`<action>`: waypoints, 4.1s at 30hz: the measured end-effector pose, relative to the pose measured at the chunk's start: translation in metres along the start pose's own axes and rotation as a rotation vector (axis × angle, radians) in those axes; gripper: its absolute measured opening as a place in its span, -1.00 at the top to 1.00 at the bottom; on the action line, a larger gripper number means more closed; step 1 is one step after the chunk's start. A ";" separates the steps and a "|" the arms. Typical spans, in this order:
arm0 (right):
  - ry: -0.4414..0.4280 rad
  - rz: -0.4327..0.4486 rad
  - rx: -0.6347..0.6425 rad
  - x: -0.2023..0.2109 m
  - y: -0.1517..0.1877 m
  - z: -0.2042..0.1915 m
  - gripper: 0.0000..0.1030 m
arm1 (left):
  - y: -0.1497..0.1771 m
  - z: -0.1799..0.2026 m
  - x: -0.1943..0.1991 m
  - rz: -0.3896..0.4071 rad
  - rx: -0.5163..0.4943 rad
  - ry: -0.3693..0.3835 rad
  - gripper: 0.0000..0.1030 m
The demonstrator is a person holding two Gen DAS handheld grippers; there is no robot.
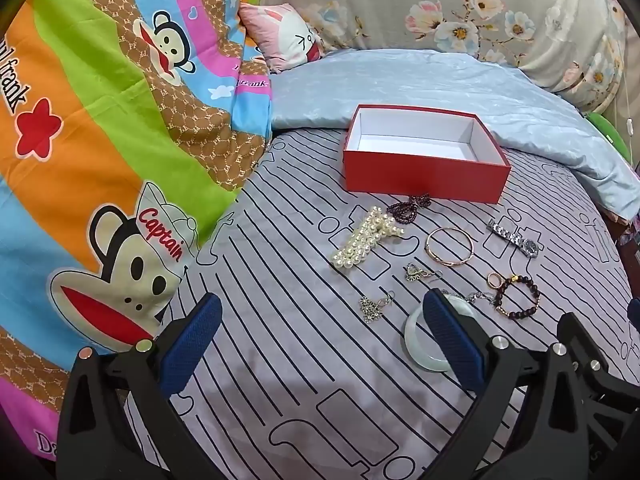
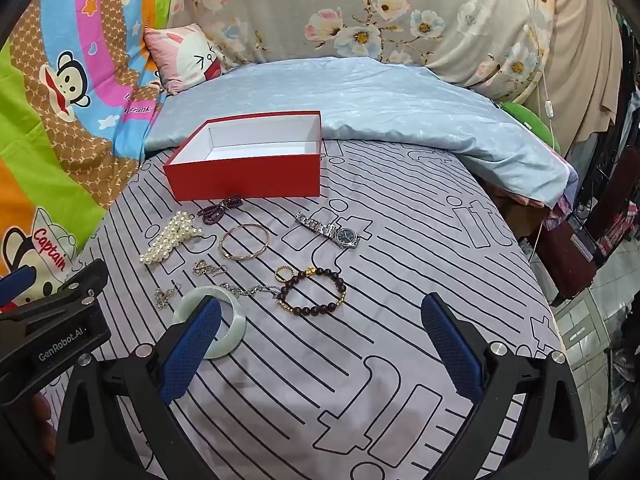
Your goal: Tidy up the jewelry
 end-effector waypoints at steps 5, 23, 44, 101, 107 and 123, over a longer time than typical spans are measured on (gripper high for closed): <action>0.002 0.001 -0.002 0.000 -0.001 0.001 -0.90 | -0.001 0.000 0.000 0.002 0.004 0.001 -0.91; -0.001 0.000 -0.002 0.000 0.001 -0.001 -0.90 | 0.000 0.002 -0.001 -0.003 0.007 0.005 -0.91; -0.002 -0.004 -0.004 -0.002 0.002 -0.002 -0.90 | 0.006 0.006 -0.008 -0.005 -0.062 -0.063 -0.91; 0.011 -0.098 -0.030 -0.107 -0.029 0.014 -0.90 | -0.023 0.013 -0.158 -0.139 -0.051 0.085 -0.27; 0.011 -0.107 -0.028 -0.114 -0.029 0.015 -0.88 | -0.017 0.017 -0.162 -0.145 -0.051 0.114 0.05; -0.057 -0.146 -0.012 -0.142 -0.044 0.031 -0.49 | -0.021 0.021 -0.149 -0.116 -0.045 0.174 0.46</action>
Point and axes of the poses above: each gripper's, at about its wrist camera, not at the fingertips, and x roughly against the way its jaws point, z to its right, y to its underside, the point moved 2 cm from there along -x, roughly the way its jaws point, and after that the axes turned 7 degrees about -x, right-handed, at the moved point
